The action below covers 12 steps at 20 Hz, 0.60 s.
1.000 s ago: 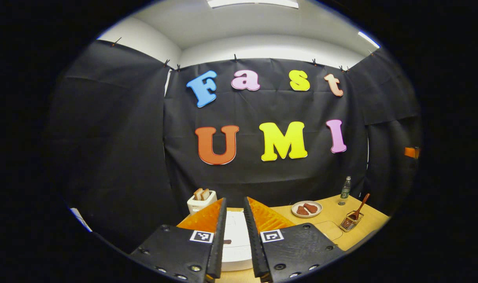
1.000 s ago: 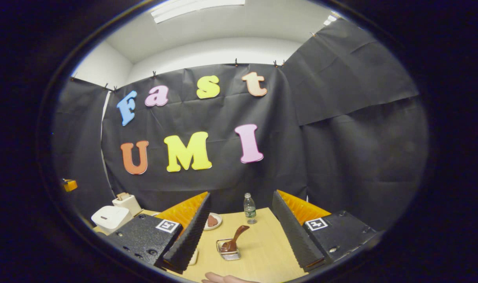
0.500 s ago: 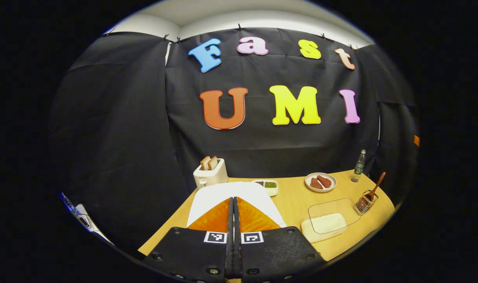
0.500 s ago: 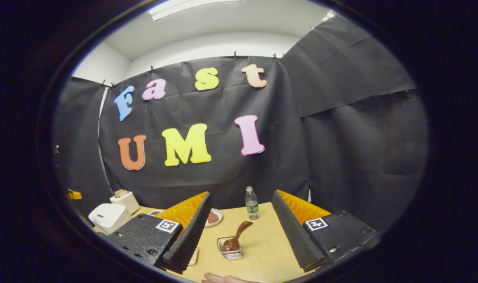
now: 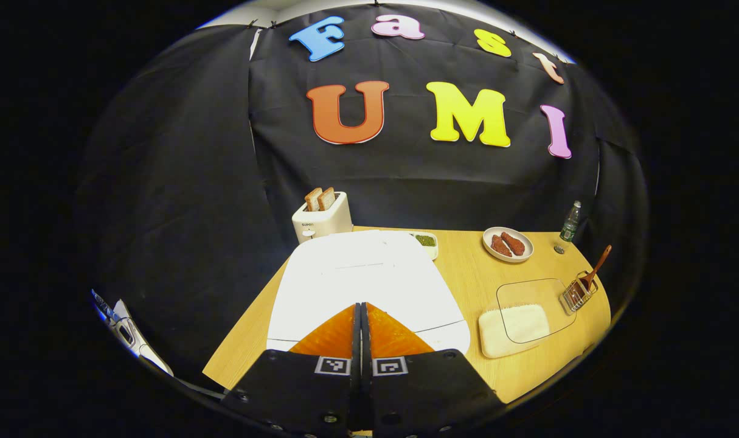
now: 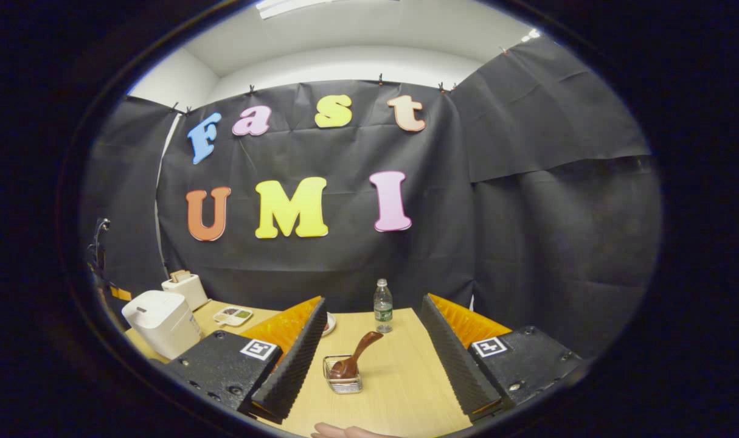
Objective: Close the left gripper, press the button to open the rice cooker; take a wooden spoon from the chopstick holder with the right hand, scoop a spoonful of rice and pour it into the rice cooker, then put the wooden spoon back into the chopstick holder.
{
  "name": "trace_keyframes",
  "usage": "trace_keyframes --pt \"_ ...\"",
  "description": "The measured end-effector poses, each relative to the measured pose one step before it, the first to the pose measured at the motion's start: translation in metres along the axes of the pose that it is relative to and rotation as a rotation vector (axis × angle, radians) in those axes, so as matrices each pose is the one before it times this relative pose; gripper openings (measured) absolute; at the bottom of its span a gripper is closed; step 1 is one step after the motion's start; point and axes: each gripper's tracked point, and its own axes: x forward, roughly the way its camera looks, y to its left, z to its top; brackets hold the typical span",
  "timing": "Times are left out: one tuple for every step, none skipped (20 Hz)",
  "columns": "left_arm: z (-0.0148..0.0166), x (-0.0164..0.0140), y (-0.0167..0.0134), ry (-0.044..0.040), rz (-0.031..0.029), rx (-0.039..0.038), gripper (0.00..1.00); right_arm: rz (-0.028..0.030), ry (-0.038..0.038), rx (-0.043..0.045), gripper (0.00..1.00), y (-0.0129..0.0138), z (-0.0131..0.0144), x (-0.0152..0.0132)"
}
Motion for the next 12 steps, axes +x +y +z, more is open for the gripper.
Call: trace_keyframes --pt "0.00003 0.00415 -0.00673 -0.00541 -0.01785 -0.00198 0.0 0.00587 0.00729 0.00733 1.0 0.0022 -0.00352 -0.00247" --pt "-0.00175 0.00407 -0.00312 0.00534 -0.00229 0.00672 0.0 0.00454 0.00173 -0.0007 1.0 0.00037 -0.00209 -0.00005" --pt "-0.00485 0.00515 0.00066 0.00857 0.01329 0.00913 0.0 -0.00183 -0.00447 -0.0082 1.0 -0.00095 -0.00055 -0.00017" --pt "-0.00243 0.00586 -0.00106 0.00409 0.00896 0.00808 0.0 -0.01178 -0.00664 -0.00883 1.0 -0.00392 -0.00055 -0.00011" --pt "-0.00415 0.00411 -0.00242 0.00838 0.0027 0.0062 0.0 -0.01219 -0.0023 -0.00573 1.0 -0.0043 -0.00074 -0.00017" --pt "-0.00419 0.00387 -0.00056 0.00512 0.0052 -0.00017 0.0 -0.00124 0.005 0.00143 1.0 -0.00222 -0.00444 -0.00235" --pt "-0.00754 0.00351 -0.00135 0.02041 -0.00353 0.00305 0.0 0.00522 0.00633 0.00244 1.0 -0.00088 -0.00193 -0.00072" --pt "-0.00675 0.00185 0.00089 0.02314 0.01051 0.00646 0.0 -0.0014 -0.00015 0.00033 0.96 -0.00386 -0.001 0.00004" --pt "0.00548 -0.00179 -0.00061 -0.03395 0.00005 0.01152 0.0 -0.00739 -0.00466 -0.00211 1.0 -0.00513 0.00042 0.00103" --pt "-0.00364 -0.00045 0.00044 0.01743 0.0025 -0.0021 0.0 -0.0109 -0.00941 -0.00064 1.0 -0.00538 -0.00023 0.00033" --pt "0.00063 0.00181 -0.00025 0.00785 0.00493 -0.01624 0.0 -0.01159 -0.00675 0.00366 1.0 -0.00424 0.00024 0.0022" --pt "0.00111 0.00329 0.00068 0.00522 0.00065 -0.02066 0.0 -0.0077 0.00495 0.00777 1.0 -0.00241 -0.00437 0.00355"
